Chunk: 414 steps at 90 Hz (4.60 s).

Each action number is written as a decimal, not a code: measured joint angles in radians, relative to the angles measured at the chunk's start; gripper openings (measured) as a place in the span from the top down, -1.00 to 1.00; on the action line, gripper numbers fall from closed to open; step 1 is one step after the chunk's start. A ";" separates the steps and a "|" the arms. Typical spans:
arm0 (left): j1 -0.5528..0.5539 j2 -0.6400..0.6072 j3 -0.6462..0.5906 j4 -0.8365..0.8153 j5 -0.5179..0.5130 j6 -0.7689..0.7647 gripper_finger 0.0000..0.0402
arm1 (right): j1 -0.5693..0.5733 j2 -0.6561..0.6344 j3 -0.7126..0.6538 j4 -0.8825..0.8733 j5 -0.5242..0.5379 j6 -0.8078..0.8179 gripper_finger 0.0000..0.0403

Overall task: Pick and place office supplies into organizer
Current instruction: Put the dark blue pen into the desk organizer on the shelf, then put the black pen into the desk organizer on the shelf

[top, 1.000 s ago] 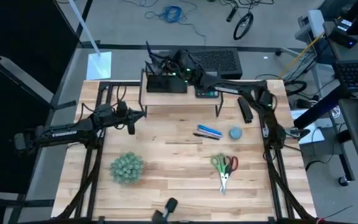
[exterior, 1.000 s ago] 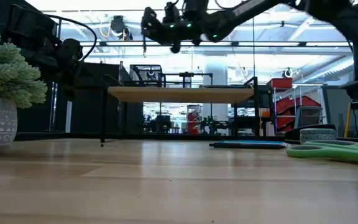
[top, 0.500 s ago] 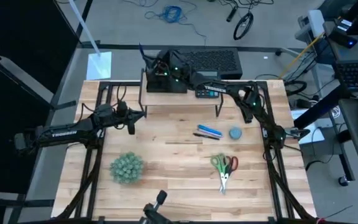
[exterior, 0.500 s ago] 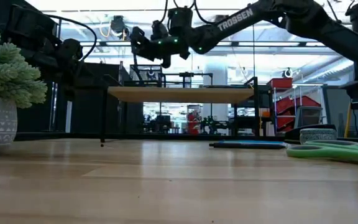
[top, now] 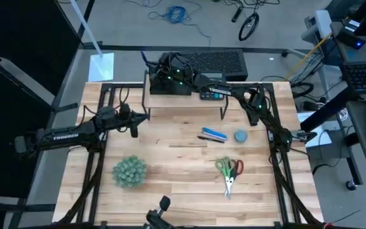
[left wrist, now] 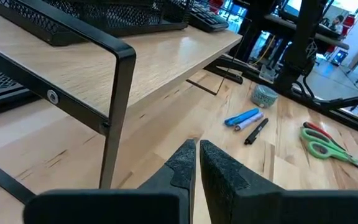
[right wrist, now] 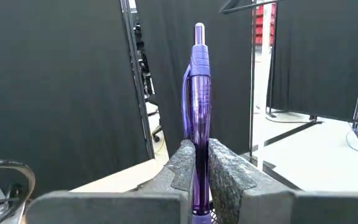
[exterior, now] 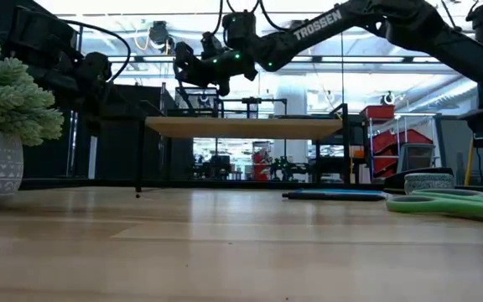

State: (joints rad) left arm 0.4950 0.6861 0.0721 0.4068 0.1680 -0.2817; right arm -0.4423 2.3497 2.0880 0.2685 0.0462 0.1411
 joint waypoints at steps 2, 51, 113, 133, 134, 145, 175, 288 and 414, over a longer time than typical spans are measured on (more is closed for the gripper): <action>0.000 0.000 0.000 0.000 0.000 0.000 0.95 | 0.000 0.000 0.000 -0.001 0.000 0.000 0.85; 0.000 0.000 0.000 0.000 0.000 0.000 0.95 | 0.017 0.000 0.000 -0.007 0.006 -0.033 0.43; 0.000 0.000 0.000 0.001 0.000 0.000 0.95 | 0.089 -0.206 -0.003 -0.323 -0.025 -0.271 0.28; 0.000 0.000 0.000 0.005 0.000 0.000 0.95 | 0.135 -0.413 0.000 -0.851 -0.020 -0.298 0.11; 0.000 0.000 0.000 0.005 0.000 0.000 0.95 | 0.138 -0.420 0.000 -0.882 -0.020 -0.295 0.10; 0.000 0.000 0.000 0.005 0.000 0.000 0.95 | 0.179 -0.485 -0.001 -1.177 -0.022 -0.240 0.10; 0.000 0.000 0.000 0.005 0.000 0.000 0.95 | 0.319 -0.507 -0.123 -1.642 -0.021 -0.033 0.15; 0.000 0.000 0.000 0.003 0.000 0.000 0.95 | 0.395 -0.506 -0.979 -0.848 0.112 0.104 0.15; 0.000 0.000 0.000 0.003 0.000 0.000 0.95 | 0.375 -0.451 -0.998 -0.813 0.034 0.035 0.22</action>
State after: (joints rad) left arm 0.4950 0.6861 0.0719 0.4102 0.1677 -0.2817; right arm -0.0673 1.8992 1.0901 -0.5449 0.0805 0.1761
